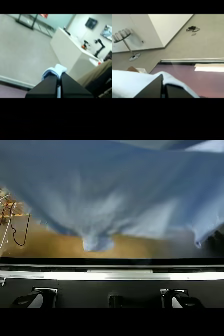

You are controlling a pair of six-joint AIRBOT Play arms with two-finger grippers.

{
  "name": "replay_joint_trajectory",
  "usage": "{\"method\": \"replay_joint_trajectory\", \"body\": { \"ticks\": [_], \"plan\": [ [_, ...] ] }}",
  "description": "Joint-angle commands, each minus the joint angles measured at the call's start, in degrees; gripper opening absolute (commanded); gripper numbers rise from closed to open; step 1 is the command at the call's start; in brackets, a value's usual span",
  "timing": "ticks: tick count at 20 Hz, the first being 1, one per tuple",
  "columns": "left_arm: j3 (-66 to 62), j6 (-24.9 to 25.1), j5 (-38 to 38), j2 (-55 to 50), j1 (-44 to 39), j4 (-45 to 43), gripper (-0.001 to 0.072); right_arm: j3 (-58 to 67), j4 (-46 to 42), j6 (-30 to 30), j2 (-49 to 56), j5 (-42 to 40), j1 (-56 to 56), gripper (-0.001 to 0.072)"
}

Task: Fold the clothes and pants, and hang the long-sleeved shirts on hangers.

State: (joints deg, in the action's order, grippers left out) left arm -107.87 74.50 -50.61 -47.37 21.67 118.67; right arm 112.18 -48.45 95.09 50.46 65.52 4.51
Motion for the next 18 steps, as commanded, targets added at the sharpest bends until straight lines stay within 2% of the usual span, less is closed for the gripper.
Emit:
{"method": "replay_joint_trajectory", "body": {
  "ticks": [1,3,5,8,12,15,18],
  "plan": [
    [-0.13,-2.47,-3.26,0.87,0.13,-6.47,0.0016,2.19,-2.6,5.22,2.27,2.75,0.04,0.0029],
    [0.39,0.11,-7.87,-4.46,-0.15,-6.19,0.0016,1.92,-4.44,6.14,7.87,8.17,0.04,0.0029],
    [1.6,2.73,-8.83,-11.93,-0.94,-6.25,0.0016,-0.57,-4.81,6.14,14.67,11.63,0.04,0.0029],
    [1.64,6.99,-8.17,-26.97,-3.89,-6.27,0.0016,-7.15,-9.49,5.88,25.4,11.26,-3.21,0.0029],
    [1.62,8.0,-2.91,-45.94,-8.98,-6.23,0.0016,-12.2,-17.25,6.27,41.79,-1.05,-8.79,0.0029],
    [1.62,8.0,2.38,-55.71,-11.91,-6.25,0.0016,-12.13,-17.18,11.61,52.39,-12.26,-8.41,0.0029],
    [1.62,8.0,4.33,-61.05,-13.38,-6.21,0.0016,-12.13,-13.79,12.57,58.66,-18.1,-8.24,0.003]
  ]
}}
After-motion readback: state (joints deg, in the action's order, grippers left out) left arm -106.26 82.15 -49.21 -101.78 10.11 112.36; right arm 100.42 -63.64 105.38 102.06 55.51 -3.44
